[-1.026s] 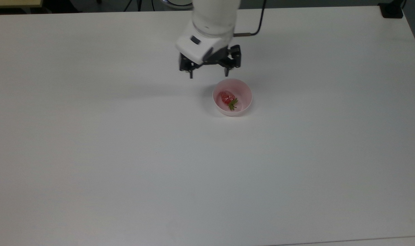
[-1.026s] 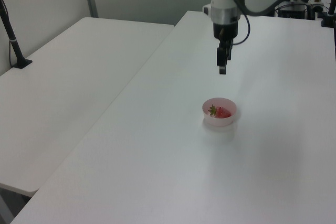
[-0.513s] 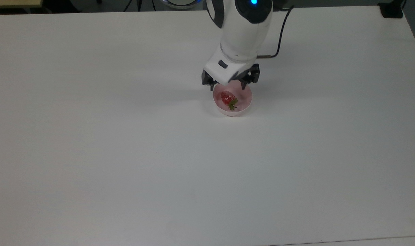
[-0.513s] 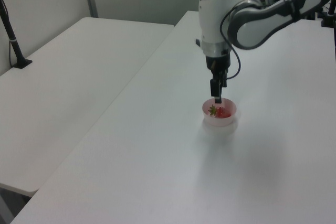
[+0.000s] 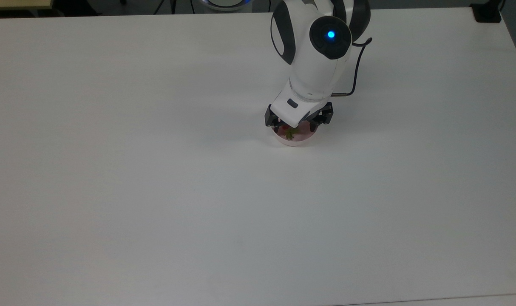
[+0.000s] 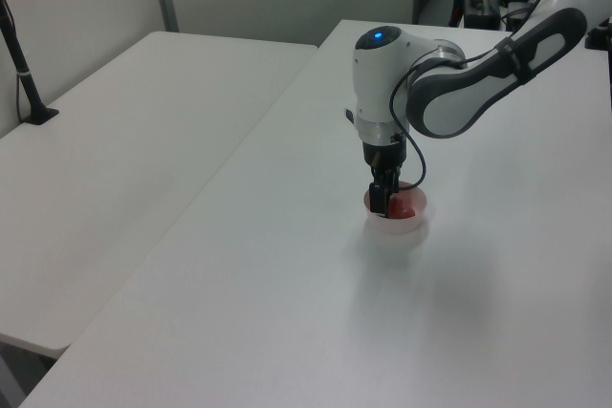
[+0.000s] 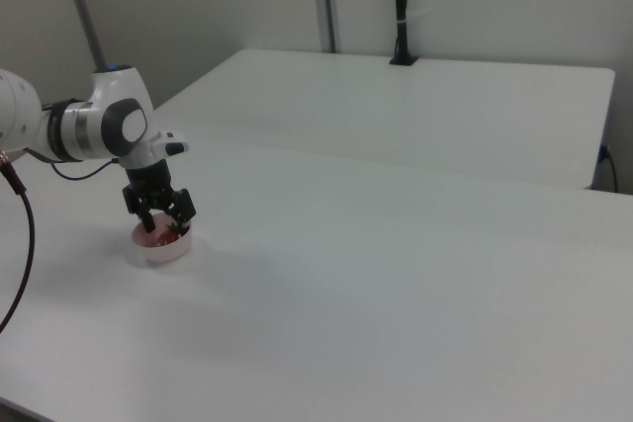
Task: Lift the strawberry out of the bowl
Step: 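Close the gripper on the red strawberry inside the bowl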
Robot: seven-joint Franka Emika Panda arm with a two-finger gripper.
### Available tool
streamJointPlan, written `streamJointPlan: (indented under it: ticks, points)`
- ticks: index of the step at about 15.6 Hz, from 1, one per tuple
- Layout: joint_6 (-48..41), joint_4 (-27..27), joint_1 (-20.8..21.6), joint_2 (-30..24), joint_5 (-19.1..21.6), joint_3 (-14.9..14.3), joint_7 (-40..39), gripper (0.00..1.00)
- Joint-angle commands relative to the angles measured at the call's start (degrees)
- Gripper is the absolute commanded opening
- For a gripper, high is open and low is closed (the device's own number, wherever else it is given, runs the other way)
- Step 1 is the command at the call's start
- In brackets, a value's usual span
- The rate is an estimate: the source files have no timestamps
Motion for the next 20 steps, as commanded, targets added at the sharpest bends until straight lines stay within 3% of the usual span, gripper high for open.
streamJointPlan:
  ticks: [1, 5, 9, 12, 16, 20]
  points:
    - [0.4, -0.6, 0.7, -0.9, -1.3, -0.6, 1.2, 0.95]
    - [0.4, -1.0, 0.7, -0.8, -1.9, -0.6, 1.2, 0.71]
    - [0.4, -1.3, 0.7, 0.4, -2.8, -0.6, 0.9, 0.60]
    - [0.4, -1.3, 0.7, 0.4, -2.8, -0.6, 0.6, 0.45]
    - [0.2, -1.1, 0.7, 0.0, -2.8, -0.6, 0.6, 0.38]
    - [-0.4, -1.0, 0.4, -0.8, -2.7, -0.6, 0.6, 0.37]
